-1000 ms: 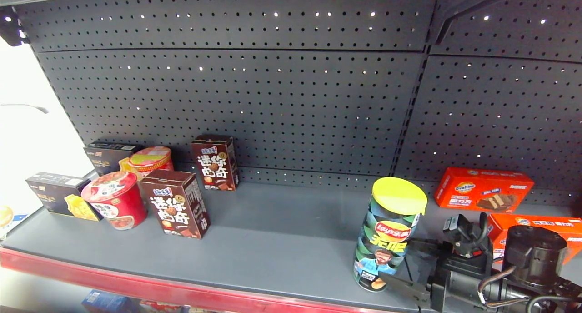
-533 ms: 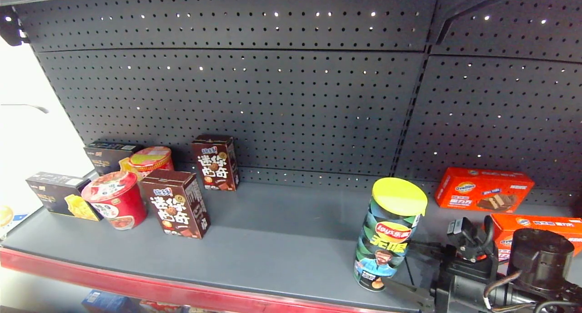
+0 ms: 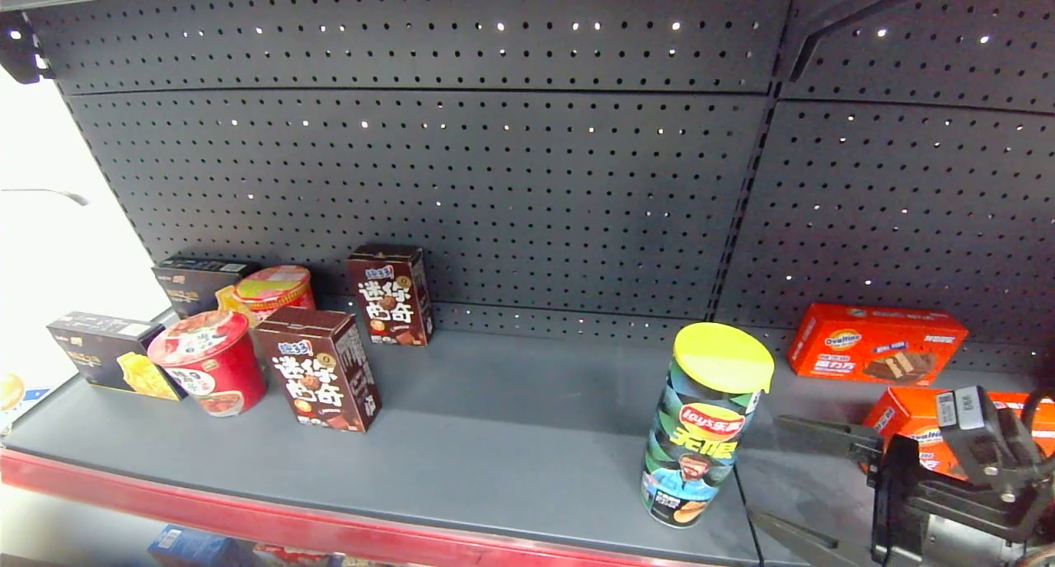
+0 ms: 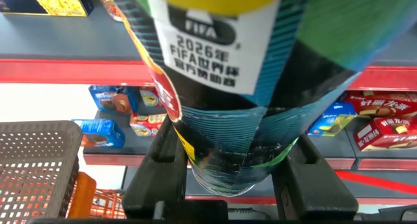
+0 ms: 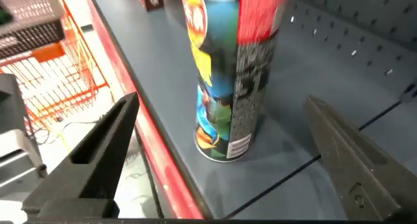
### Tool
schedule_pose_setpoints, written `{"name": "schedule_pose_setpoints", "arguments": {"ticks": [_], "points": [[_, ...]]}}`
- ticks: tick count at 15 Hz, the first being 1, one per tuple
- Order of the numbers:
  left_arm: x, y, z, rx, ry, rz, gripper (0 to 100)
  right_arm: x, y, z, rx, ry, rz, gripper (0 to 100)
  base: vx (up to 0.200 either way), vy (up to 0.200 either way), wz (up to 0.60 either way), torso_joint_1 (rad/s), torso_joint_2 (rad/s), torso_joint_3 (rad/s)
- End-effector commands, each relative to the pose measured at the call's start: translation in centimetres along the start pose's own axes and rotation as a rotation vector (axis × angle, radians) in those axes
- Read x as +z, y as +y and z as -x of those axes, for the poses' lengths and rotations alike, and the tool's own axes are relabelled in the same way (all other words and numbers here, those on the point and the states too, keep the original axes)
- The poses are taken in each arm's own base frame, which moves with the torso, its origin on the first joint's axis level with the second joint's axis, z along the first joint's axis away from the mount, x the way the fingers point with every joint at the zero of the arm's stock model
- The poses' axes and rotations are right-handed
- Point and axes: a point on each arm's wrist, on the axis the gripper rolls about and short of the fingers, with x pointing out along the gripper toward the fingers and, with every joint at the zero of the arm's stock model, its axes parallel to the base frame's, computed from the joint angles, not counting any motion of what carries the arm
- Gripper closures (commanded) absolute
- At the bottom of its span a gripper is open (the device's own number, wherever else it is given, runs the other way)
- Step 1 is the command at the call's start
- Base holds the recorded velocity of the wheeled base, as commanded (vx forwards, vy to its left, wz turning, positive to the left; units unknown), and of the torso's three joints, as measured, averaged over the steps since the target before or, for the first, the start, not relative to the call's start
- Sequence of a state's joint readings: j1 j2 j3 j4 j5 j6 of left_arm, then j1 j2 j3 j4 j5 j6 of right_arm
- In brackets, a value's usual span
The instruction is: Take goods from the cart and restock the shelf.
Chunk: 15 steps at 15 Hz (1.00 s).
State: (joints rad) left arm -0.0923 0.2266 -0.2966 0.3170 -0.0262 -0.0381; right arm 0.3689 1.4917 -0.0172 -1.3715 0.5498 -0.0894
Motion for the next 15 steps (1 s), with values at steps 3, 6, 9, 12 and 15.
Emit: {"name": "schedule_pose_setpoints", "arguments": {"ticks": [3, 6, 9, 12, 15], "points": [[-0.2, 0.0, -0.1, -0.001, 0.011, 0.0, 100, 4.5, 2.1, 4.3, -0.046, -0.065, 0.041, 0, 0.0, 0.0, 0.0, 0.0, 0.0, 0.0], [-0.3, 0.0, -0.1, -0.002, 0.012, 0.0, 100, 5.6, 2.4, 3.7, -0.02, 0.007, 0.005, 0, 0.0, 0.0, 0.0, 0.0, 0.0, 0.0], [-0.2, 0.0, -0.1, -0.001, 0.006, 0.0, 100, 5.4, 1.7, 2.3, -0.016, 0.049, -0.015, 0, 0.0, 0.0, 0.0, 0.0, 0.0, 0.0], [-0.4, 0.0, 0.2, 0.0, -0.015, 0.0, 100, 5.1, 1.0, 0.9, -0.006, 0.09, -0.035, 0, 0.0, 0.0, 0.0, 0.0, 0.0, 0.0], [-0.5, 0.0, 0.2, -0.002, -0.017, 0.0, 100, 4.5, 0.5, 0.0, -0.001, 0.128, -0.054, 0, 0.0, 0.0, 0.0, 0.0, 0.0, 0.0]]}}
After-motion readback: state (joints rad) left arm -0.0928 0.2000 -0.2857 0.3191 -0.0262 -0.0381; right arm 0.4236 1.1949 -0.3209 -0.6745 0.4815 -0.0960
